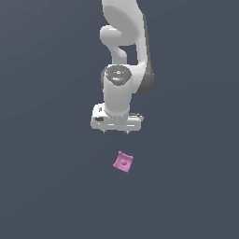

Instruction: Pick up the object and move it to a goal position.

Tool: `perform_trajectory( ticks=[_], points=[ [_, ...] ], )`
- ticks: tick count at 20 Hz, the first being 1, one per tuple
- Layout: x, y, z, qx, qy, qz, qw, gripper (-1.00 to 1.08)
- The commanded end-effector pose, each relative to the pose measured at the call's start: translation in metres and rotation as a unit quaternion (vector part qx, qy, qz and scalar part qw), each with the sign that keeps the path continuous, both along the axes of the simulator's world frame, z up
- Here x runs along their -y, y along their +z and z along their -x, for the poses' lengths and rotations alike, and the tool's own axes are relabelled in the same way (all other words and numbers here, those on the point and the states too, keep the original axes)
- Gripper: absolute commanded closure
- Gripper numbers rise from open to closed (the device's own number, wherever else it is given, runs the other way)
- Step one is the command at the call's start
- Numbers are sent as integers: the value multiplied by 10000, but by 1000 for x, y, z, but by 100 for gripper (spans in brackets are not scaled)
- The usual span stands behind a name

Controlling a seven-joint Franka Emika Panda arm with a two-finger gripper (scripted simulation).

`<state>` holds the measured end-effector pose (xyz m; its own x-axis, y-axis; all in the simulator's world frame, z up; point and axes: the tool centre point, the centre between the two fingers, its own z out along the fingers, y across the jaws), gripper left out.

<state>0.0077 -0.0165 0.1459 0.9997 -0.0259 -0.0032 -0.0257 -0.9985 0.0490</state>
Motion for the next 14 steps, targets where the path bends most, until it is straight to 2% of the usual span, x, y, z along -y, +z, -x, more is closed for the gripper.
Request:
perform_trajectory(
  ticks=[1,7,14],
  points=[
    [-3,-4,-7,8,-159,-18,9999,-92],
    [-16,-19,-31,38,-735,-85,9973,-92],
    [-33,-40,-59,62,-1454,-174,9892,-92]
  ],
)
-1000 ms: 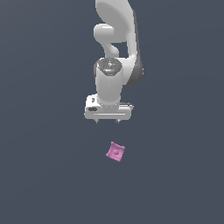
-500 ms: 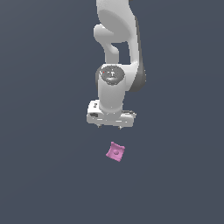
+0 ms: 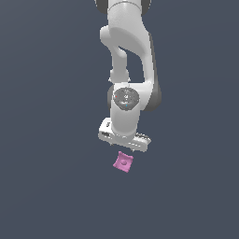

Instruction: Pick up the object and move it to a goal position.

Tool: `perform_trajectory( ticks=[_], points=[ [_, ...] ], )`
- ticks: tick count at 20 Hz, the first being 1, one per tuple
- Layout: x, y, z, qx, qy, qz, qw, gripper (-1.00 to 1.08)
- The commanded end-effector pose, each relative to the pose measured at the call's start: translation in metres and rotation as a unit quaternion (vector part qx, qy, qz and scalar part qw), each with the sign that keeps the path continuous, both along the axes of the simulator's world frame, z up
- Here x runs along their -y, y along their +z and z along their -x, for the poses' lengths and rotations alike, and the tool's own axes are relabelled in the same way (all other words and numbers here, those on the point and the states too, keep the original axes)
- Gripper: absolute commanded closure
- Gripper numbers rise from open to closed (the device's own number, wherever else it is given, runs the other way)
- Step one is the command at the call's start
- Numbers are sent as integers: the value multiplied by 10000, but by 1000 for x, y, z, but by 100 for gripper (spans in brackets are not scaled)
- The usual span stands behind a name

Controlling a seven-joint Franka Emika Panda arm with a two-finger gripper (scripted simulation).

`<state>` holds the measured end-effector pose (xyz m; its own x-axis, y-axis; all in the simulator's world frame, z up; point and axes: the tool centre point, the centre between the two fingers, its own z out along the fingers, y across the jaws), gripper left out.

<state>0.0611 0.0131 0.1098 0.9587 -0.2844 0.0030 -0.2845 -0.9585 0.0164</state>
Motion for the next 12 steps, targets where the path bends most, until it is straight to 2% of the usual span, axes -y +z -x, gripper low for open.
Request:
perform_trajectory(
  ticks=[1,12],
  points=[
    [-5,-7,-8,8,-223,-28,9997,-92],
    [-16,-20,-22,14,-625,-82,9980,-92]
  ],
)
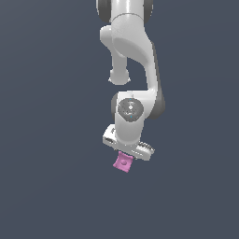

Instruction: Pick up the object and move it to a goal position.

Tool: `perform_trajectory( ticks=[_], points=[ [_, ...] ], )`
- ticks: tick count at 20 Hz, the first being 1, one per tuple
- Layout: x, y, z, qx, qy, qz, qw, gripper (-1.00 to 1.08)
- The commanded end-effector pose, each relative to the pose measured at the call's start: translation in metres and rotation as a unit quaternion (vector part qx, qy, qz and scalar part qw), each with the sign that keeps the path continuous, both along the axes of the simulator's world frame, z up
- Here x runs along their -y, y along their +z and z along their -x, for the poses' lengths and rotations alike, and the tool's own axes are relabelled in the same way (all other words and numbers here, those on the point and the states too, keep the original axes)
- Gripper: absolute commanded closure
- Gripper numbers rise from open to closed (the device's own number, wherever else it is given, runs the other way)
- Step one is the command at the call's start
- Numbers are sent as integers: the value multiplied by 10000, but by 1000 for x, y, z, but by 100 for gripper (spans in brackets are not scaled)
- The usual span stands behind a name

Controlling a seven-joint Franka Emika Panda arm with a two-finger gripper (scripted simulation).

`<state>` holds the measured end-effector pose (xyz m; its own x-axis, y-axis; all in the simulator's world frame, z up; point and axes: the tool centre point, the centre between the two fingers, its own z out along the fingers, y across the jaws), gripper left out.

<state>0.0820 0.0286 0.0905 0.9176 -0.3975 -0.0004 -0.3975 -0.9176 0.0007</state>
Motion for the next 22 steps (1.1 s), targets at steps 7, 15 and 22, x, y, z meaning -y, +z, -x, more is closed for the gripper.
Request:
perform_trajectory(
  ticks=[7,15,22],
  points=[
    [0,-15,0,1,-8,-1,10000,-92],
    [0,-50,0,3,-24,-3,10000,-92],
    [0,-50,-1,3,-24,-3,10000,108]
  ],
)
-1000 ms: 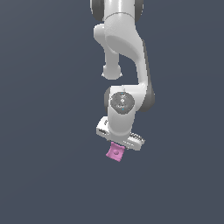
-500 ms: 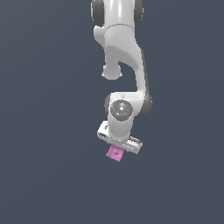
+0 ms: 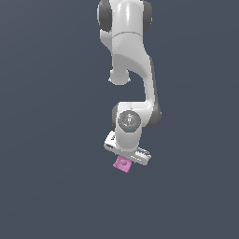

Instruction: Pick up the object and move it to a goal position.

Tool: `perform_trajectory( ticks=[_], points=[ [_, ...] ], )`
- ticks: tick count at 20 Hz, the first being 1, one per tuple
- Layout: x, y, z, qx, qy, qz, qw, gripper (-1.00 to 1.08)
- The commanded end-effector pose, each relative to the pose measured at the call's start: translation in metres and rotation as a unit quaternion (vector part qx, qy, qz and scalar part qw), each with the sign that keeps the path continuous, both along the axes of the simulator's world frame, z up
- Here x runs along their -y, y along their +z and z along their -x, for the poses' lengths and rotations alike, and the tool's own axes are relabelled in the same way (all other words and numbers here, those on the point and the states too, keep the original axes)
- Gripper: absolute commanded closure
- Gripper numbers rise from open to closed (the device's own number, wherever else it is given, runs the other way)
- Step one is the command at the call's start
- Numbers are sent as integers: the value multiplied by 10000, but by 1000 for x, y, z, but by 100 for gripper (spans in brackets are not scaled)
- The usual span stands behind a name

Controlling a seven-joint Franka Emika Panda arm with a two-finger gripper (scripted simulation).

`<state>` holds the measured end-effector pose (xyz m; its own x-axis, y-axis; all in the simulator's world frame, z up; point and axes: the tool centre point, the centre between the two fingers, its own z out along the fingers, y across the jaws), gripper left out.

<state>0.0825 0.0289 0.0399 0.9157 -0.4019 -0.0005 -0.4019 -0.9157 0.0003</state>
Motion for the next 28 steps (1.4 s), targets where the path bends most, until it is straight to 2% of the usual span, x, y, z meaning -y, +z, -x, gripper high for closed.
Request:
perform_trajectory(
  ticks=[1,16,22,28],
  points=[
    [0,0,0,3,0,0,10000,108],
    [-1,7,7,3,0,0,10000,108],
    [-4,22,23,3,0,0,10000,108],
    [-8,48,49,2,1,-2,10000,108]
  ],
)
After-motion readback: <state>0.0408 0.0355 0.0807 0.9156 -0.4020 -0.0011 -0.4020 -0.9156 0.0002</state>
